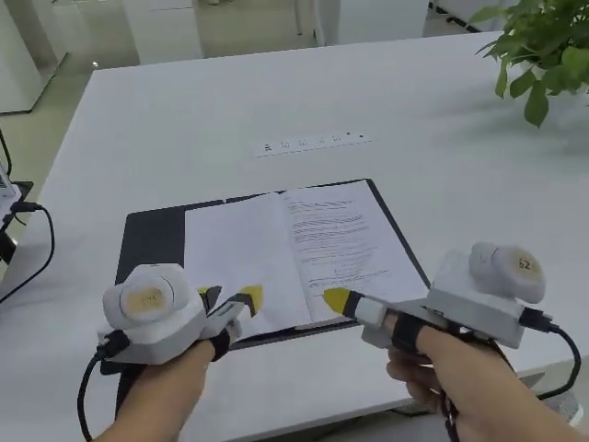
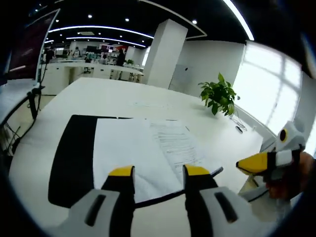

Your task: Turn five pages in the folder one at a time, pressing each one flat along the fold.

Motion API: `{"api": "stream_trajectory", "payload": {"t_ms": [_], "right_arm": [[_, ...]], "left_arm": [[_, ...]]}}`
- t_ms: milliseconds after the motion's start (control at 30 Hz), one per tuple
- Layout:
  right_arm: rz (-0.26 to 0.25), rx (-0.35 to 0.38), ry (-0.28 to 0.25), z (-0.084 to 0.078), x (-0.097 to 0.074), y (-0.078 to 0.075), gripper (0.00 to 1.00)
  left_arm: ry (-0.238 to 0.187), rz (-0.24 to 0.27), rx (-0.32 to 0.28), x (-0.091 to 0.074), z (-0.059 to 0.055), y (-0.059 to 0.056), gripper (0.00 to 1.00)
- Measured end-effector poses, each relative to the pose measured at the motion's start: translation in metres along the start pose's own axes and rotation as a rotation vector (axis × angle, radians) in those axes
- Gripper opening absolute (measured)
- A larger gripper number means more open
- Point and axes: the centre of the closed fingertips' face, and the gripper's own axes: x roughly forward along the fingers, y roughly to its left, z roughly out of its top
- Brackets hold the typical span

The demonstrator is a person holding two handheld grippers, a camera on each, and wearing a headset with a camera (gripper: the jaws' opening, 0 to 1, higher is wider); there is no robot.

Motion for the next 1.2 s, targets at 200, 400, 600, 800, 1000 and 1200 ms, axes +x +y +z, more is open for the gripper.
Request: {"api": "stream_trajectory", "payload": {"t_ms": [200, 400, 600, 800, 1000, 1200], "right_arm": [[-0.012, -0.037, -0.046, 0.016, -0.007, 0.009, 0.00], [-0.091, -0.137, -0.075, 0.028, -0.013, 0.004, 0.27], [-0.239, -0.299, -0.086, 0.042, -0.023, -0.018, 0.67], [-0.303, -0.349, -0.110, 0.051, -0.031, -0.026, 0.86], [-0.343, -0.400, -0.131, 0.053, -0.037, -0.027, 1.00], [-0.347, -0.435, -0.126, 0.054, -0.035, -0.030, 1.00]], "left_arm": [[-0.062, -0.017, -0.105, -0.025, 0.017, -0.015, 0.65], [-0.112, 0.016, -0.084, -0.048, 0.027, -0.007, 0.83], [-0.137, 0.080, -0.032, -0.064, 0.032, 0.014, 0.99], [-0.079, 0.138, 0.026, -0.075, 0.020, 0.038, 0.99], [-0.059, 0.185, 0.026, -0.088, 0.016, 0.059, 0.99], [-0.038, 0.225, 0.054, -0.098, 0.015, 0.075, 0.99]]}}
